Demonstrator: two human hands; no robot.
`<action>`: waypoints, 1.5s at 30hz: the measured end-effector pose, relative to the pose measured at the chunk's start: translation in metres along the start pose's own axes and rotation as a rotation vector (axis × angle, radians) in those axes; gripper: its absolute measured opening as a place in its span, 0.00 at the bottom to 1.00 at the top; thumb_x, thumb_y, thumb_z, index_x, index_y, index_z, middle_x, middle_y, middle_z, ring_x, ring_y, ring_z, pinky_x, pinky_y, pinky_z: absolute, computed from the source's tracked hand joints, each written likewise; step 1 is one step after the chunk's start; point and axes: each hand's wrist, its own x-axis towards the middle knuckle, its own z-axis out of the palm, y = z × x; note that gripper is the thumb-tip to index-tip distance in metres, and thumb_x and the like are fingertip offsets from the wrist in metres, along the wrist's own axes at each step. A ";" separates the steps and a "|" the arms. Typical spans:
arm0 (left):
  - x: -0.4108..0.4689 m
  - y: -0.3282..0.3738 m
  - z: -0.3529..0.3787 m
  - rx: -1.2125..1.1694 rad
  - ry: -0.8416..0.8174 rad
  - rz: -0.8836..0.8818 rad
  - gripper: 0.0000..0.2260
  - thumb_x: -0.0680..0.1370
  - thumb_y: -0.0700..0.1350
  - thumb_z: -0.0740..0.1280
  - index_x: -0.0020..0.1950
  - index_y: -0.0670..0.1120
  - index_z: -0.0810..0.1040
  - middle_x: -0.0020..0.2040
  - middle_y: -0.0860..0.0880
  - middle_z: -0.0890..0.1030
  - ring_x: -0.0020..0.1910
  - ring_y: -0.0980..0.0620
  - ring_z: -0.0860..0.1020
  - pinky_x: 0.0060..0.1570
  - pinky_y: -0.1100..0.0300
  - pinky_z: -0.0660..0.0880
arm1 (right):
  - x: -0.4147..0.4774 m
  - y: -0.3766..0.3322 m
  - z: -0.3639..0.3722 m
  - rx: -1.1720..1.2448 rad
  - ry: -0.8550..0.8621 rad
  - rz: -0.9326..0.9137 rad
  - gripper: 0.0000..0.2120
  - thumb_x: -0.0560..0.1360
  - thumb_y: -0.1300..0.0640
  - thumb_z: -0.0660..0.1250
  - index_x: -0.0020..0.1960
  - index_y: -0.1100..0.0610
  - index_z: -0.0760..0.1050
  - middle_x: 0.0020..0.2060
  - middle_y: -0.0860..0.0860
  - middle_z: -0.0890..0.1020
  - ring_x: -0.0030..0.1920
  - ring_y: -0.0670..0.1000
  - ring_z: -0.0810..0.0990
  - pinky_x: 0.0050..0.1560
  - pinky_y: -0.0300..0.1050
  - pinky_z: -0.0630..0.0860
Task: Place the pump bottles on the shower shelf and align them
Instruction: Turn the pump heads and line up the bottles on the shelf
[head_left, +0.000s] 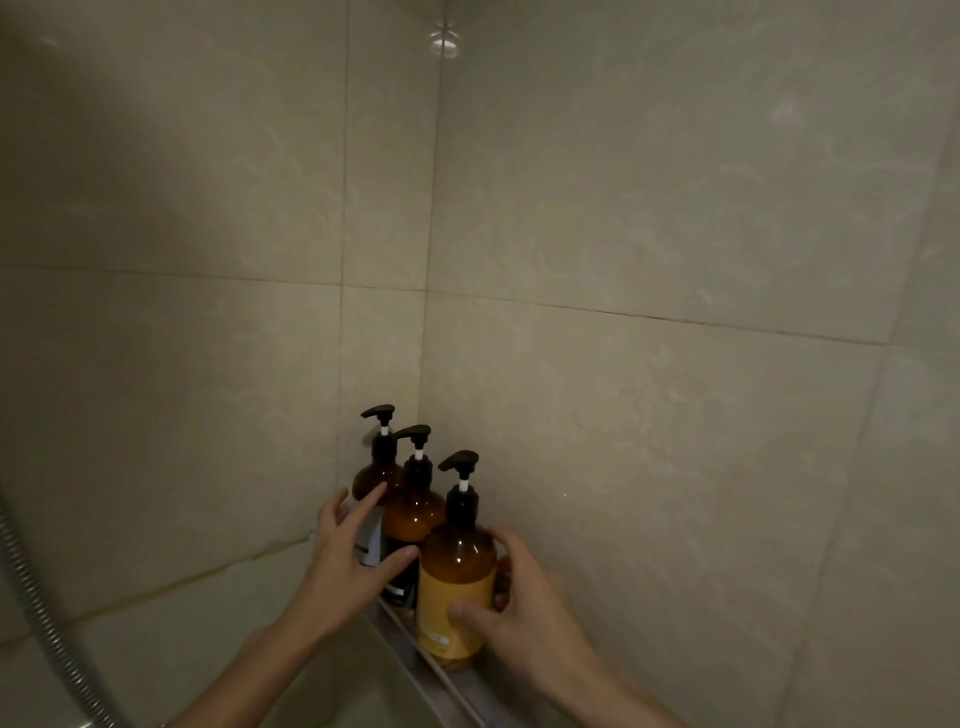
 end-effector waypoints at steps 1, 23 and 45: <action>0.001 0.000 -0.001 0.001 -0.004 -0.002 0.37 0.66 0.58 0.73 0.70 0.63 0.58 0.76 0.49 0.49 0.74 0.45 0.52 0.68 0.45 0.59 | 0.000 0.000 0.000 0.004 0.009 0.001 0.40 0.67 0.47 0.75 0.71 0.41 0.56 0.55 0.37 0.72 0.58 0.44 0.72 0.61 0.43 0.71; 0.004 -0.001 -0.004 0.008 -0.109 0.032 0.39 0.65 0.60 0.71 0.72 0.61 0.57 0.76 0.49 0.49 0.74 0.46 0.52 0.70 0.48 0.59 | 0.004 0.004 0.003 -0.018 0.065 -0.099 0.34 0.69 0.49 0.73 0.70 0.42 0.61 0.53 0.34 0.72 0.53 0.36 0.69 0.57 0.33 0.68; 0.021 -0.009 -0.013 -0.018 0.031 0.023 0.22 0.78 0.52 0.61 0.71 0.50 0.64 0.68 0.46 0.68 0.67 0.49 0.67 0.66 0.46 0.67 | 0.010 -0.059 -0.038 0.055 0.214 -0.326 0.30 0.74 0.37 0.59 0.72 0.46 0.58 0.68 0.48 0.68 0.63 0.46 0.70 0.60 0.47 0.71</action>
